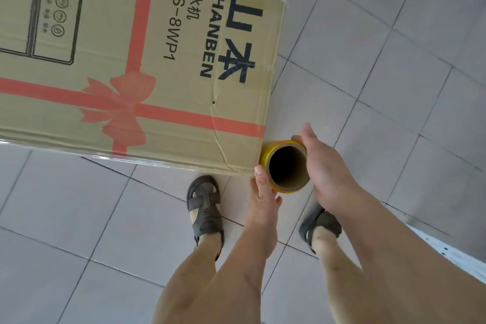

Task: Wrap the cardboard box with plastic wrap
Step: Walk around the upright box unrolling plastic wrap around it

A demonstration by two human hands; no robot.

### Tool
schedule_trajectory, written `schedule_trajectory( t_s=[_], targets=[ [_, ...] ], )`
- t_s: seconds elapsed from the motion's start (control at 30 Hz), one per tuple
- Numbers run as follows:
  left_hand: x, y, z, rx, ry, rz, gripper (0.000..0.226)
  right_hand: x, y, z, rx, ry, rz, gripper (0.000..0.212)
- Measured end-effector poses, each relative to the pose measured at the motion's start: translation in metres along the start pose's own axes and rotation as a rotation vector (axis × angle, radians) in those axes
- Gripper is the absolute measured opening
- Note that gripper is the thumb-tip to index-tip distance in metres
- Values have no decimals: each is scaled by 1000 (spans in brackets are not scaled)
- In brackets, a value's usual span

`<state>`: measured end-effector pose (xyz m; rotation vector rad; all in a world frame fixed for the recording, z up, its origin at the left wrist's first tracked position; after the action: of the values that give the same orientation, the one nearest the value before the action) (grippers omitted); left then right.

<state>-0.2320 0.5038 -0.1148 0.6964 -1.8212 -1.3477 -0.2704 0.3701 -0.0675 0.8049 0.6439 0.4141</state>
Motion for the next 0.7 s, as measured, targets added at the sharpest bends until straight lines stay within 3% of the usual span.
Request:
schedule_trajectory(
  t_s=[0.13,0.23,0.43,0.5,0.6,0.7],
  targets=[
    [-1,-4,-2,121,-25,-71,101,-1,-11,-9,17,-23,92,55],
    [4,-10,-1,157,8,-118,96,4,-16,-19,18,-44,194,62],
    [27,-7,4,105,126,-219,66,-19,-11,-38,81,-39,165,59],
    [31,-4,2,101,198,-255,75,-20,-4,-34,82,-50,216,57],
    [34,-6,-11,117,408,-292,86,-16,-16,-14,27,-24,330,57],
    [46,-8,-23,140,487,-236,88,-16,-34,17,-142,104,421,53]
  ],
)
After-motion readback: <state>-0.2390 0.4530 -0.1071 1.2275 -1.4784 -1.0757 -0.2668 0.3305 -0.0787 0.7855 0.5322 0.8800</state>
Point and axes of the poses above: each hand's wrist, its own y-axis away from the middle knuckle, its own x-axis out of the palm, z = x × y, the point moved 7 cm from there along -y, towards the middle knuckle, and after that the axes turned 11 degrees about -x, right-handed, at the moved point
